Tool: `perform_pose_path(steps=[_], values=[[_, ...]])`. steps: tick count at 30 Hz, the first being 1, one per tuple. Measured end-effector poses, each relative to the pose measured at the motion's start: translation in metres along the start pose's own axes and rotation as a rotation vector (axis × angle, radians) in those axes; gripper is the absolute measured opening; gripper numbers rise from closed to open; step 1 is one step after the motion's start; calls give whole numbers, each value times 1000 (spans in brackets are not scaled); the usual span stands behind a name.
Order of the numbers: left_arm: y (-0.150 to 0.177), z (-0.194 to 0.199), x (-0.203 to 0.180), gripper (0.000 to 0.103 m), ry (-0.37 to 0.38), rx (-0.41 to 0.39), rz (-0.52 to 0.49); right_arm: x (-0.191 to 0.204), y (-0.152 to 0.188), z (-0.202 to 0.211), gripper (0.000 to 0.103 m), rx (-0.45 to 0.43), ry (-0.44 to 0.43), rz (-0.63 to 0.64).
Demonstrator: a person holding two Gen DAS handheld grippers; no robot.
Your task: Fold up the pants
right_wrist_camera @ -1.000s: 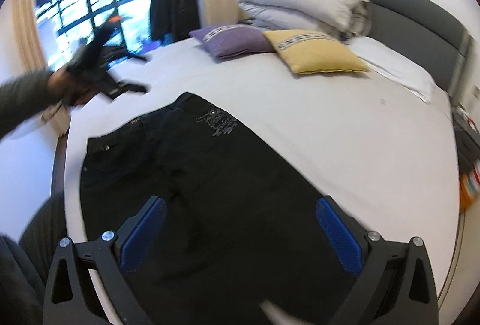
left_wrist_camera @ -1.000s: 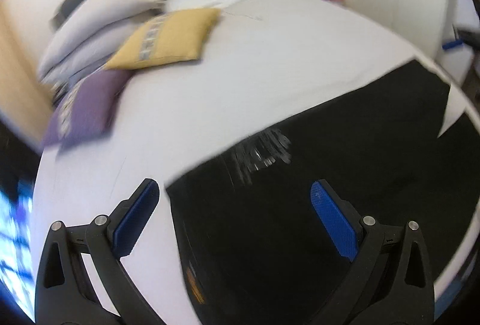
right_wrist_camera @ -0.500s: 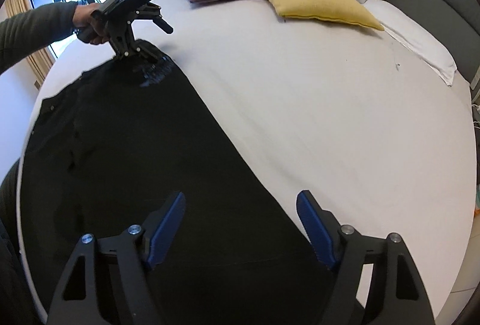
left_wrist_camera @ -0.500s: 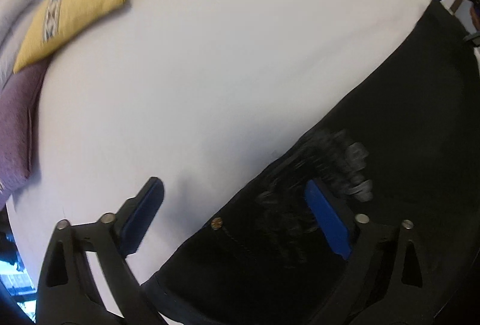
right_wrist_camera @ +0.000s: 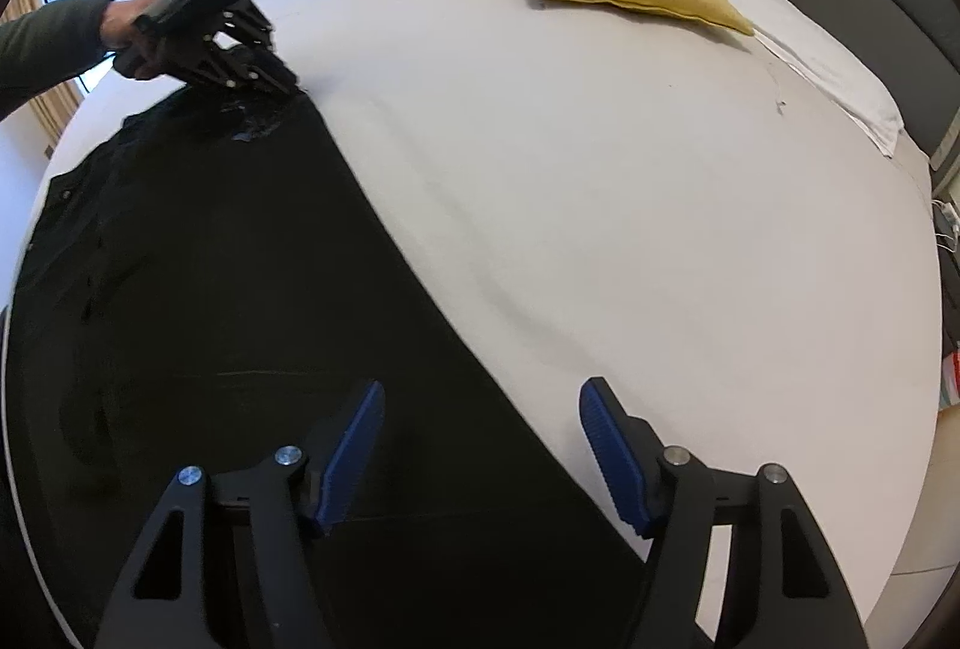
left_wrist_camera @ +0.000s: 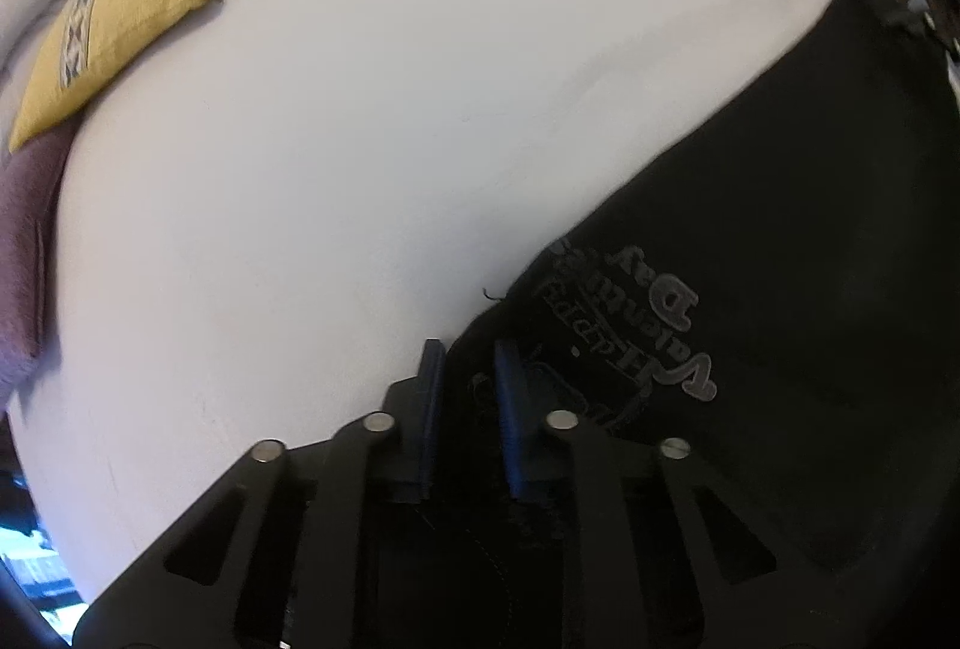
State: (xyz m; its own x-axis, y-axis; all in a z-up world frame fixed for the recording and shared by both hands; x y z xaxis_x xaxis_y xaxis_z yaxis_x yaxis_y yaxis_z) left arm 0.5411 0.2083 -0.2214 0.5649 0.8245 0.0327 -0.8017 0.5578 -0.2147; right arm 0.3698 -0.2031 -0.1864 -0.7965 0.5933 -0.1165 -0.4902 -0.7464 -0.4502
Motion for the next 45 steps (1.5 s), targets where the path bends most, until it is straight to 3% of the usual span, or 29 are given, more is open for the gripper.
perform_pose_path(steps=[6,10,15,22,26,27,32,33,34,35,39,45], values=[[2,2,-9,7,-57,-48,-40,-12,4,-17,71,36,15,-17],[-8,12,-2,6,-91,-122,-41,-17,5,-29,71,65,16,-16],[14,39,-18,6,-116,-219,-39,-23,3,-41,70,74,12,2],[21,58,-31,6,-151,-304,-42,-18,-12,-56,50,106,-32,48],[47,87,-59,6,-163,-356,-35,-11,-18,-57,26,143,-60,81],[47,92,-61,6,-164,-374,-33,-10,-18,-58,25,147,-61,91],[51,118,-71,6,-180,-443,-45,-16,-24,-59,26,158,-42,97],[53,123,-74,6,-192,-451,-52,-17,-25,-60,31,152,-30,110],[55,127,-78,6,-201,-460,-58,-18,-27,-60,46,142,-3,125],[57,131,-81,6,-211,-472,-62,-20,-29,-60,52,135,21,127],[72,153,-97,6,-244,-534,-56,-18,-35,-64,52,147,-45,122],[86,162,-111,6,-250,-577,-48,-18,-43,-70,20,214,-88,169]])
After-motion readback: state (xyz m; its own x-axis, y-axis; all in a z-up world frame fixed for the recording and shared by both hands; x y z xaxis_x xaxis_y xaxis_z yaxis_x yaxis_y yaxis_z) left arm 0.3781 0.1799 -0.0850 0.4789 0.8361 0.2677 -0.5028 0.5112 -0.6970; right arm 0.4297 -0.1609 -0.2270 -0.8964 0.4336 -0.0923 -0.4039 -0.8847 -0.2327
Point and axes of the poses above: each gripper's, at about its wrist camera, not at the fingertips, and z roughly against the way its jaws point, x to its left, y to its underside, the point moved 6 cm from there along -z, roughly the way its jaws point, and after that the axes turned 7 degrees about y, right-handed, at the moved point
